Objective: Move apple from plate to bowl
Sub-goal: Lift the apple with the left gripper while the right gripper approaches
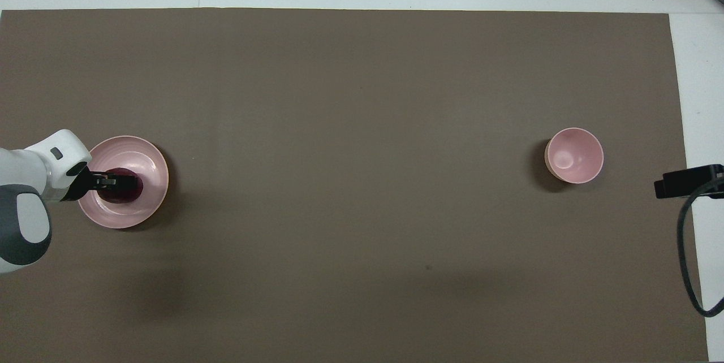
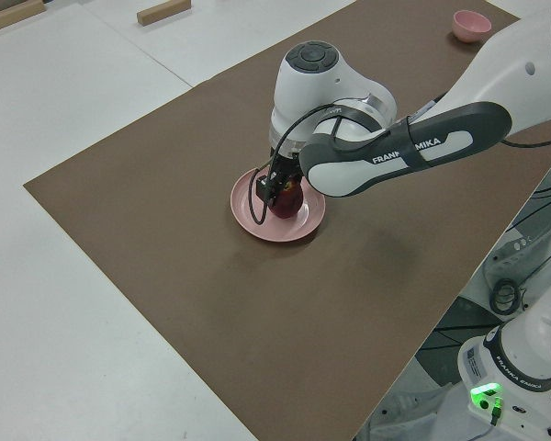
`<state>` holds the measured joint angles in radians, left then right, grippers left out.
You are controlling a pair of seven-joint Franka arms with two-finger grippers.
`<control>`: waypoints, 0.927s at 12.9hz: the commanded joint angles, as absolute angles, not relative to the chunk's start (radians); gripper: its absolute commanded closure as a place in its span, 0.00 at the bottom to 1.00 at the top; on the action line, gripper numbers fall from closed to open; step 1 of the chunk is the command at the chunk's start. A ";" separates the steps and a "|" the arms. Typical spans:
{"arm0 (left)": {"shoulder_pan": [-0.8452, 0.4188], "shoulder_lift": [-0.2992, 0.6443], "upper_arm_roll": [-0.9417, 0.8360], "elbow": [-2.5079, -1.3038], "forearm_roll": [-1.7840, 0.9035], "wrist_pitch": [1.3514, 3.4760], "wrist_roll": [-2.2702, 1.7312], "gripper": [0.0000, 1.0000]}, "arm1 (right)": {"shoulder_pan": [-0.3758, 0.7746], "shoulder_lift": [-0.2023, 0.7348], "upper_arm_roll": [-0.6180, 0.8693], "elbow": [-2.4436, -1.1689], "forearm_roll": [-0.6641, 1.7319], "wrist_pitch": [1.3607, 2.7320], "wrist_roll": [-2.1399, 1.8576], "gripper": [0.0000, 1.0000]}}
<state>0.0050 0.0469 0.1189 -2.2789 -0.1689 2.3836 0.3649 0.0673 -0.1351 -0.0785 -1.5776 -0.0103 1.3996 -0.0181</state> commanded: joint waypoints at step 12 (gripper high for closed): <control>-0.028 -0.058 -0.244 -2.114 -0.721 2.186 0.020 1.00 | 0.037 -0.153 -0.086 -1.641 0.012 1.479 -0.032 0.00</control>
<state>-0.0262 -0.0675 -0.2132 -2.1427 -0.6012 2.1997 0.0433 0.0580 -0.1371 -0.0841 -1.5877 -0.0102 1.4296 -0.0181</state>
